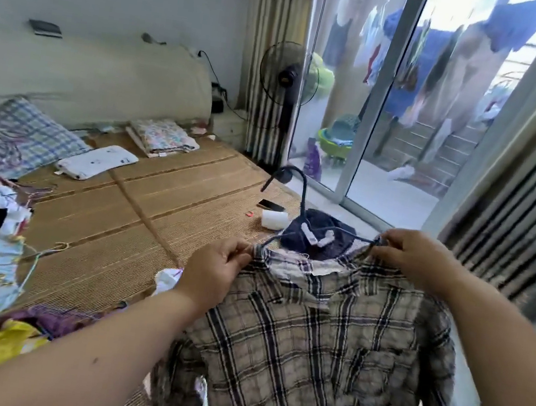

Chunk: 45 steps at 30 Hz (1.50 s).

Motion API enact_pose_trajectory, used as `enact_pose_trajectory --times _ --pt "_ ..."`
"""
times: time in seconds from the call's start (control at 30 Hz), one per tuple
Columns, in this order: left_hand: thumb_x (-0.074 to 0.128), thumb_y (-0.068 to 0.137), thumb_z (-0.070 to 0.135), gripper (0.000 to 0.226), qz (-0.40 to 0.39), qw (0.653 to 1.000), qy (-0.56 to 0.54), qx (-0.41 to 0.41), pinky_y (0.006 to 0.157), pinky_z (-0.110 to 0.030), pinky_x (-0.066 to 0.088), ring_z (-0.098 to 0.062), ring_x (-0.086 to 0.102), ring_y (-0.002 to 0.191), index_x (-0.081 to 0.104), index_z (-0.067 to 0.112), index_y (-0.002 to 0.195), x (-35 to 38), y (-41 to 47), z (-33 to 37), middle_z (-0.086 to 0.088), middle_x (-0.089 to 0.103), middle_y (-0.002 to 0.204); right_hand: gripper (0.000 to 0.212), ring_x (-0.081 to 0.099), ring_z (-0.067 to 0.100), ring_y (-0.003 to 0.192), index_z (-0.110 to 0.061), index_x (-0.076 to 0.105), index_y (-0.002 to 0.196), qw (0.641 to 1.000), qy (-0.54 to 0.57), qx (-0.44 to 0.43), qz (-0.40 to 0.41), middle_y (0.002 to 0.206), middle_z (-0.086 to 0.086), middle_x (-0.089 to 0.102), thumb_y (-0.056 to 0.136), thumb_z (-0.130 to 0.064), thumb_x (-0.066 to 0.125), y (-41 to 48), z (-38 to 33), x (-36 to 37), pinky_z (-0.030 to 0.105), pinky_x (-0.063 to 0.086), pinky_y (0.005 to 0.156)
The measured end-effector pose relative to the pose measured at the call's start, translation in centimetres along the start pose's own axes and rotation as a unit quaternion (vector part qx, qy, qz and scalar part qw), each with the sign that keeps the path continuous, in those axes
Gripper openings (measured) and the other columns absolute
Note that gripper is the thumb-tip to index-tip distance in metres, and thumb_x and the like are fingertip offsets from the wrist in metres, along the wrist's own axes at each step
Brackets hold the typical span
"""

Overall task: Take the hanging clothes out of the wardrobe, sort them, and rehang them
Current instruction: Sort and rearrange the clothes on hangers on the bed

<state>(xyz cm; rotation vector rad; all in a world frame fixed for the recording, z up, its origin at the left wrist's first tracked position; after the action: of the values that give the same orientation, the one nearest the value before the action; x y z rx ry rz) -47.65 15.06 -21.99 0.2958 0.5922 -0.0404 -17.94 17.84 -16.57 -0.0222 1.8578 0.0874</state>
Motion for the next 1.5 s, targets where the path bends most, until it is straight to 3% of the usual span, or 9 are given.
enact_pose_trajectory --times 0.13,0.43,0.63,0.83,0.9,1.0,1.1,1.2,1.5 --pt "0.060 0.090 0.016 0.011 0.013 0.998 0.005 -0.060 0.067 -0.017 0.038 -0.012 0.056 0.082 0.067 0.023 0.093 2.6 0.9 -4.9 0.009 0.064 0.086 0.011 0.058 0.024 0.078 -0.030 0.067 0.096 1.000 0.025 -0.003 0.011 0.086 0.001 0.065 0.086 -0.033 0.065 4.2 0.7 4.8 0.031 0.041 0.067" --pt "0.058 0.091 0.015 0.020 0.068 0.982 0.017 -0.177 0.060 -0.002 0.031 -0.003 0.048 0.078 0.066 0.032 0.097 2.6 6.3 -19.8 0.027 0.055 0.081 0.009 0.054 0.021 0.073 -0.022 0.065 0.094 0.997 0.042 -0.047 -0.039 0.080 -0.001 0.062 0.089 -0.028 0.060 17.4 -4.1 16.0 0.026 0.035 0.053" --pt "0.061 0.089 0.015 0.022 0.096 0.953 0.048 -0.284 0.066 -0.023 0.033 -0.016 0.058 0.093 0.069 0.023 0.107 0.7 9.7 -33.8 0.009 0.066 0.100 0.008 0.058 0.026 0.080 -0.020 0.060 0.088 0.991 0.007 -0.057 -0.123 0.081 0.001 0.061 0.088 -0.028 0.060 27.9 -9.5 29.5 0.034 0.044 0.064" --pt "0.065 0.084 0.012 0.018 0.083 0.931 0.091 -0.343 0.068 -0.006 0.037 -0.011 0.057 0.081 0.072 0.020 0.099 1.9 11.5 -47.6 0.004 0.071 0.094 0.015 0.061 0.030 0.085 -0.023 0.057 0.100 0.979 -0.051 -0.047 -0.192 0.094 0.009 0.066 0.089 -0.018 0.048 35.0 -11.5 44.9 0.033 0.048 0.066" --pt "0.065 0.082 0.010 0.013 0.054 0.928 0.088 -0.359 0.077 -0.030 0.046 -0.022 0.062 0.085 0.072 0.015 0.092 3.6 11.6 -51.8 -0.003 0.071 0.091 0.016 0.062 0.030 0.087 -0.024 0.056 0.102 0.973 -0.064 -0.044 -0.218 0.097 0.010 0.066 0.089 -0.020 0.047 36.1 -11.3 49.8 0.033 0.048 0.067" --pt "0.064 0.083 0.013 0.014 0.031 0.916 0.086 -0.390 0.071 -0.030 0.042 -0.024 0.062 0.086 0.071 0.015 0.095 5.6 11.3 -57.3 -0.007 0.071 0.090 0.021 0.064 0.031 0.088 -0.025 0.054 0.108 0.960 -0.098 -0.048 -0.258 0.101 0.009 0.067 0.089 -0.021 0.047 36.9 -10.4 56.7 0.036 0.054 0.071" --pt "0.061 0.086 0.020 0.018 0.009 0.905 0.112 -0.410 0.062 -0.027 0.026 -0.019 0.059 0.083 0.070 0.021 0.102 7.4 11.4 -60.6 -0.004 0.071 0.094 0.018 0.066 0.029 0.086 -0.028 0.054 0.107 0.953 -0.127 -0.044 -0.270 0.101 0.006 0.068 0.091 -0.024 0.046 37.4 -9.6 60.8 0.033 0.053 0.069" --pt "0.057 0.089 0.020 0.023 -0.001 0.894 0.115 -0.432 0.066 -0.024 0.032 -0.023 0.060 0.095 0.068 0.020 0.109 8.6 11.4 -62.2 -0.006 0.067 0.108 0.030 0.062 0.026 0.099 -0.031 0.049 0.124 0.955 -0.124 -0.046 -0.267 0.116 0.005 0.062 0.094 -0.033 0.046 37.4 -9.9 62.4 0.029 0.040 0.065" --pt "0.056 0.088 0.030 0.042 -0.031 0.905 0.129 -0.404 0.105 -0.028 0.032 -0.020 0.039 0.129 0.053 0.029 0.131 8.3 10.4 -55.5 0.001 0.042 0.143 0.061 0.049 0.024 0.122 -0.031 0.026 0.146 0.940 -0.033 -0.064 -0.334 0.147 0.004 0.037 0.092 -0.031 0.055 30.2 -13.1 55.0 0.036 0.044 0.098"
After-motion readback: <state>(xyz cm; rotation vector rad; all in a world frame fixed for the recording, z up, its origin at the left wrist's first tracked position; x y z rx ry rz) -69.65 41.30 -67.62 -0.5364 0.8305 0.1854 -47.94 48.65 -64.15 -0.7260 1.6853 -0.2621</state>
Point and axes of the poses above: each hand's wrist, its own y-axis towards the middle knuckle, its own x-axis out of the palm, z = x × y, the point moved 9 cm from there along y, towards the middle knuckle
